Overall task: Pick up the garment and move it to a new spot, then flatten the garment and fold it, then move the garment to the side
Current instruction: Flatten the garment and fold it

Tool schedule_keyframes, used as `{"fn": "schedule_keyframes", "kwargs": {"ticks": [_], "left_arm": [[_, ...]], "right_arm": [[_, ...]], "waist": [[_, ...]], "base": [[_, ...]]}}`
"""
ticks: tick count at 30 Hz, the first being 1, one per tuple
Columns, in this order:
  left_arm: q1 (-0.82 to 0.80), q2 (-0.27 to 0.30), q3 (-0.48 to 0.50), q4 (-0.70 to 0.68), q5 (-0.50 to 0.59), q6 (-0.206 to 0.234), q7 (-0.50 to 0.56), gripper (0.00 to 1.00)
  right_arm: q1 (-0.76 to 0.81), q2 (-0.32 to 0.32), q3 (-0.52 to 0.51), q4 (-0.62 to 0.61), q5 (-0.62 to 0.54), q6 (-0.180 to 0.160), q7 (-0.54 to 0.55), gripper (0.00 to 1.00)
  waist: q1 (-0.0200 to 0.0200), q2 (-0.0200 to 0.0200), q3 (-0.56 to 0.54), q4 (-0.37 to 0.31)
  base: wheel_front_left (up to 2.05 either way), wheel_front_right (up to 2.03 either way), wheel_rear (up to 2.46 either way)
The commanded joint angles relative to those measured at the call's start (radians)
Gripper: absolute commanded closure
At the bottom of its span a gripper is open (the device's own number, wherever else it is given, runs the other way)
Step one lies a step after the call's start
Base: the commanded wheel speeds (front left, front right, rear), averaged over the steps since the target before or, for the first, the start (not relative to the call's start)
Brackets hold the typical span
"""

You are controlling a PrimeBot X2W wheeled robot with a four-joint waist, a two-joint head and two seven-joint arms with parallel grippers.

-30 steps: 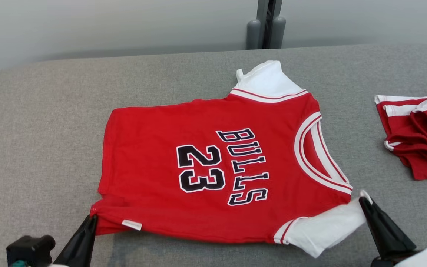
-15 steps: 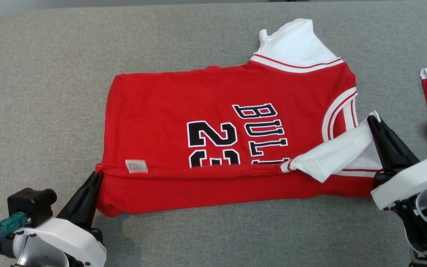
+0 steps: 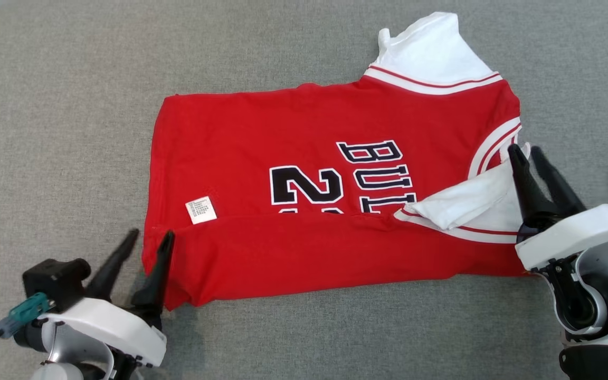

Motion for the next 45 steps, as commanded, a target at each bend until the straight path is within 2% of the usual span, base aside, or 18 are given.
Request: {"fn": "schedule_keyframes", "kwargs": {"ticks": [1,7,11,17,20,27,36,45], "left_arm": [[-0.023,-0.010,0.011,0.000,0.002,0.005,-0.035,0.00],[-0.034,-0.058,0.039,-0.014,0.039,0.037,-0.187,0.00],[-0.051,-0.079,0.059,0.001,0.087,0.065,-0.307,0.00],[-0.055,-0.078,0.078,0.042,0.164,0.080,-0.371,0.00],[-0.035,-0.072,0.083,0.068,0.185,0.069,-0.377,0.00],[-0.010,-0.050,0.082,0.122,0.207,0.038,-0.379,0.00],[-0.039,-0.043,0.061,0.171,0.218,0.024,-0.378,0.00],[-0.088,-0.064,0.009,0.343,0.190,-0.048,-0.376,0.00]], "right_arm": [[0.015,-0.002,-0.002,-0.006,0.001,0.000,-0.030,0.00],[0.063,-0.012,-0.006,-0.043,-0.050,0.000,-0.149,0.00],[0.111,-0.032,-0.025,-0.071,-0.151,0.000,-0.254,0.00],[0.193,-0.047,-0.039,-0.074,-0.303,0.000,-0.346,0.00],[0.231,-0.039,-0.037,-0.069,-0.343,0.000,-0.358,0.00],[0.255,-0.025,-0.023,-0.043,-0.356,0.000,-0.366,0.00],[0.242,-0.021,-0.019,-0.014,-0.358,0.000,-0.360,0.00],[0.232,-0.022,0.000,0.115,-0.369,0.000,-0.356,0.00]], "waist": [[0.0000,0.0000,-0.012,-0.002],[0.0000,0.0000,-0.045,-0.005],[0.0000,0.0000,-0.074,-0.009],[0.0000,0.0000,-0.123,-0.027],[0.0000,0.0000,-0.144,-0.037],[0.0000,0.0000,-0.162,-0.047],[0.0000,0.0000,-0.155,-0.031],[0.0000,0.0000,-0.106,-0.016]], "base": [[0.00,0.00,0.00],[0.00,0.00,0.00],[0.00,0.00,0.00],[0.00,0.00,0.00],[0.00,0.00,0.00],[0.00,0.00,0.00],[0.00,0.00,0.00],[0.00,0.00,0.00]]}}
